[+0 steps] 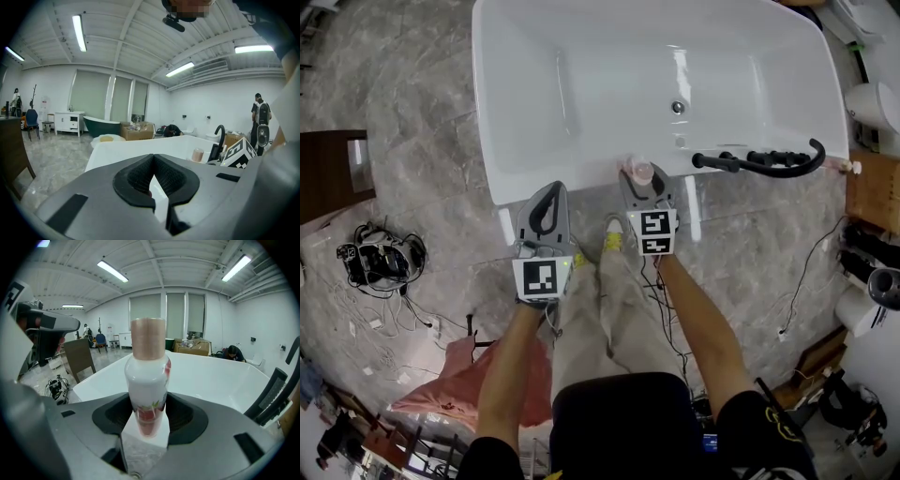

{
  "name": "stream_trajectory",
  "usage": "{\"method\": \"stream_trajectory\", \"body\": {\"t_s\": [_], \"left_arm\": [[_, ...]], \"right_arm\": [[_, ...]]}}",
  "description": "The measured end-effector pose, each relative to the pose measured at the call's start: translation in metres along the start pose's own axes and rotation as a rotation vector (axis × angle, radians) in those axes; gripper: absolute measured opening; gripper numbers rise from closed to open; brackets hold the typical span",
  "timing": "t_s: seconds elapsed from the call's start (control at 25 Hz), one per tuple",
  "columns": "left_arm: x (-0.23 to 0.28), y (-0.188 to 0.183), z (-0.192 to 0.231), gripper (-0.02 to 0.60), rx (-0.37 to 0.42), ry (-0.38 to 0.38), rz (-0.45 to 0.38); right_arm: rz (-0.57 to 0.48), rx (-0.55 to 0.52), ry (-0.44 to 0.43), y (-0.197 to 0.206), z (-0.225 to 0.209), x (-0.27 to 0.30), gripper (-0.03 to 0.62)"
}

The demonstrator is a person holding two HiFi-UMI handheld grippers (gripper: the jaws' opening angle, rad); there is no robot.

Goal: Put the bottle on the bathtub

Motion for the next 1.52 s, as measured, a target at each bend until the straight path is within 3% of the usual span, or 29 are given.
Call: {"method": "stream_trajectory", "body": {"t_s": [0.36, 0.8, 0.92, 1.0, 1.2, 1.4, 1.52], "left_arm": [[0.001, 0.001, -0.002, 0.017, -0.017, -0.008, -0.001], [0.000, 0.007, -0.005, 0.017, 0.000, 0.000, 0.015], [-0.001, 0.006, -0.007, 0.017, 0.000, 0.007, 0.020], [-0.001, 0.003, -0.008, 0.017, -0.009, 0.006, 0.011], [-0.003, 0.001, -0.006, 0.017, 0.047, 0.022, 0.028], [-0.025, -0.024, -0.013, 0.017, 0.032, 0.020, 0.024], [-0.048, -0.047, -0.024, 0.017, 0.038, 0.046, 0.081]], "right_arm": [[0.015, -0.019, -0.024, 0.004, 0.002, -0.006, 0.213], [-0.059, -0.033, -0.005, 0.011, 0.003, -0.003, 0.220], [-0.028, -0.055, 0.019, 0.014, 0.006, -0.002, 0.243], [-0.021, -0.048, 0.006, 0.015, 0.006, -0.001, 0.294], [-0.003, -0.029, -0.026, 0.011, 0.005, 0.001, 0.350], [0.052, 0.027, -0.020, 0.002, -0.001, -0.035, 0.361], [0.059, 0.048, -0.017, -0.012, -0.006, -0.083, 0.364]]}}
Point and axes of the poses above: the fingertips, and each gripper's own axes: x forward along the fingers, z to its left, y out of its underside, the point moved 10 cm from there along -x, backward along the fingers
